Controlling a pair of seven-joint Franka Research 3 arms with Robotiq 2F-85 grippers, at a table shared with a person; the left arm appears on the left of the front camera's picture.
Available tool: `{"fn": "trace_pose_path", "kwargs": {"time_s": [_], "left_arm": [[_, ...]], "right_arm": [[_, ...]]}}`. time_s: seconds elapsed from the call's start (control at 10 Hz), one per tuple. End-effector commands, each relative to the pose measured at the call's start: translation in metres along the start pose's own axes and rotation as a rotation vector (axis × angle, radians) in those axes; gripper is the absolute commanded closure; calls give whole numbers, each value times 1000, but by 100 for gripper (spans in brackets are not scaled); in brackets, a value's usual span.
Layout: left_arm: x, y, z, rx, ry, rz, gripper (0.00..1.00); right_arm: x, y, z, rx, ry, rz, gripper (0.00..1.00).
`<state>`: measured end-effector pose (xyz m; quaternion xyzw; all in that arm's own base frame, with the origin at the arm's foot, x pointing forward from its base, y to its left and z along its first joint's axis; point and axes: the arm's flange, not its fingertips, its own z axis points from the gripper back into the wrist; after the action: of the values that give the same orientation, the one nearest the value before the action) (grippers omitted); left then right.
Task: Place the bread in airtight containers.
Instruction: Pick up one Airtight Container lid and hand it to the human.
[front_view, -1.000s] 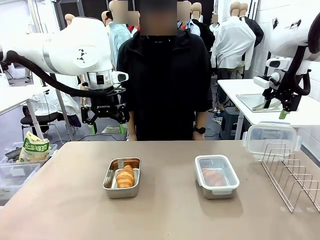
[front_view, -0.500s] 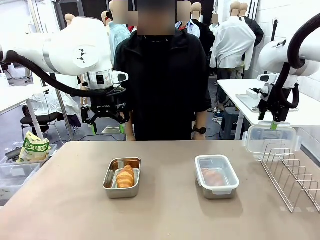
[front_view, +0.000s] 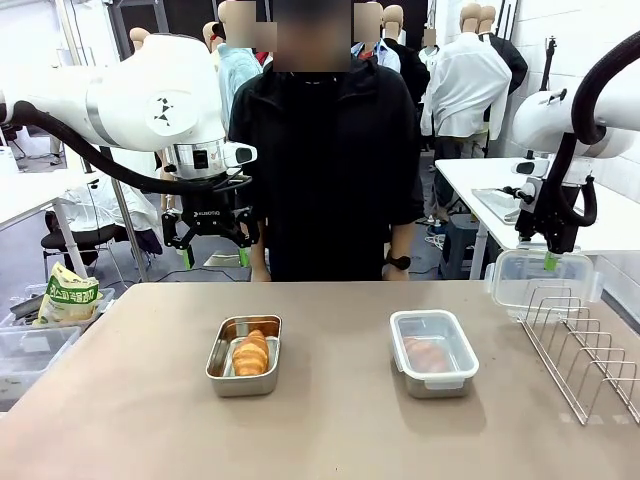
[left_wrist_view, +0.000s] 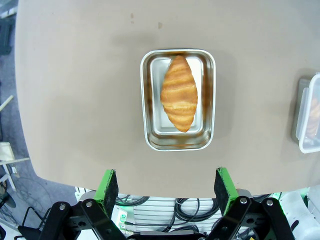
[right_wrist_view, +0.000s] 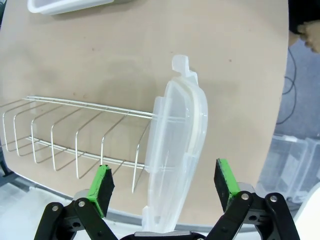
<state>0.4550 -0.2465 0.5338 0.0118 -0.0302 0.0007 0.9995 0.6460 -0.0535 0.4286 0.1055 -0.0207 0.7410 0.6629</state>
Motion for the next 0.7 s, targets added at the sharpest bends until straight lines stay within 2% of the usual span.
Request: {"fn": "trace_pose_path", "kwargs": {"time_s": [0.0,0.1,0.2,0.6], "left_arm": [[0,2,2,15,-12,-3,0],[0,2,2,15,-12,-3,0],[0,2,2,15,-12,-3,0],[0,2,2,15,-12,-3,0]], "right_arm": [[1,6,-2,1,28,-20,0],[0,7,-4,-4,18,-19,0],[-1,9,-6,-17,29,-7,10],[2,9,-13,24,29,2,83]]}}
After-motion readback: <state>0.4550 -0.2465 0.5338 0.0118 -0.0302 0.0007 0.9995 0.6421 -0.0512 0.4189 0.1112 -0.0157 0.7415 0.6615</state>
